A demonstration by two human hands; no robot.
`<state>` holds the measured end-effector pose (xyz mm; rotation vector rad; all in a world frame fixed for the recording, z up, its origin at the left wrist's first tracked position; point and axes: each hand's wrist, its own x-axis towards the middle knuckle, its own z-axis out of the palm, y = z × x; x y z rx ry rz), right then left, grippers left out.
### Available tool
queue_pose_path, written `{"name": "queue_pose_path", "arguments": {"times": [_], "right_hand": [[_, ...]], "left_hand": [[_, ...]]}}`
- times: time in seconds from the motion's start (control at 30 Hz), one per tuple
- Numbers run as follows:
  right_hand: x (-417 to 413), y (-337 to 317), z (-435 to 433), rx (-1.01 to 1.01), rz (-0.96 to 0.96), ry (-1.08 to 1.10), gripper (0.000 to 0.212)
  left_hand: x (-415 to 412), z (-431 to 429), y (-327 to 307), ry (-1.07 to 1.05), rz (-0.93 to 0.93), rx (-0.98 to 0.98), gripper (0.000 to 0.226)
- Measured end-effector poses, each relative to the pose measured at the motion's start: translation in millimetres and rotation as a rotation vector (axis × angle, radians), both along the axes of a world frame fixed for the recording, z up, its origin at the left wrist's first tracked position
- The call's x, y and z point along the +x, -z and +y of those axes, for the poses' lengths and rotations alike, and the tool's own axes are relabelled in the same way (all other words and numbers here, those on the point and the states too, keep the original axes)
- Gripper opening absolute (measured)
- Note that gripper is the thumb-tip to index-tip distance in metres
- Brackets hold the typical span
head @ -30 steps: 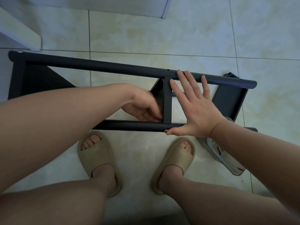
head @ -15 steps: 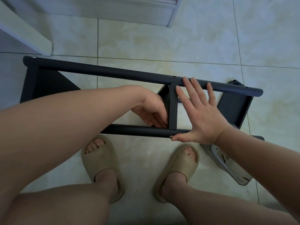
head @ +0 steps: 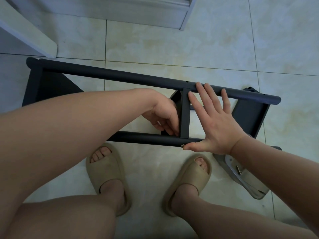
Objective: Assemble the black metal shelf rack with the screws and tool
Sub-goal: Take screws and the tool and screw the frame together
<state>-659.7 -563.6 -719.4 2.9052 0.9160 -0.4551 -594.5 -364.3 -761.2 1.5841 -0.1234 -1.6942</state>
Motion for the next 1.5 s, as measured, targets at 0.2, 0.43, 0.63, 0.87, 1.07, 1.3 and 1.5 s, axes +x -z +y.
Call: {"name": "queue_pose_path", "arguments": {"times": [0.2, 0.43, 0.63, 0.87, 1.07, 1.3, 1.5], "right_hand": [[-0.1, -0.1, -0.2, 0.002, 0.003, 0.001, 0.135], [-0.2, -0.1, -0.4, 0.002, 0.001, -0.001, 0.134], [0.1, 0.3, -0.3, 0.004, 0.000, -0.003, 0.134], [0.2, 0.7, -0.8, 0.004, 0.002, -0.002, 0.134], [-0.1, -0.3, -0.6, 0.004, 0.000, -0.002, 0.134], [-0.3, -0.6, -1.1, -0.025, 0.004, 0.007, 0.136], [-0.5, -0.3, -0.3, -0.016, 0.001, 0.005, 0.134]], "left_hand": [[-3.0, -0.5, 3.3, 0.018, -0.025, 0.020, 0.007], [-2.9, 1.5, 2.6, -0.015, 0.029, -0.005, 0.012], [-4.3, 1.4, 3.3, 0.004, -0.011, 0.019, 0.007], [-2.8, 0.6, 1.8, 0.010, 0.024, 0.003, 0.014], [-3.4, 0.2, 2.9, 0.017, -0.020, 0.025, 0.007], [1.0, 0.4, -0.1, 0.018, -0.022, 0.010, 0.013], [-3.5, 0.7, 4.1, 0.005, -0.028, 0.014, 0.008]]}}
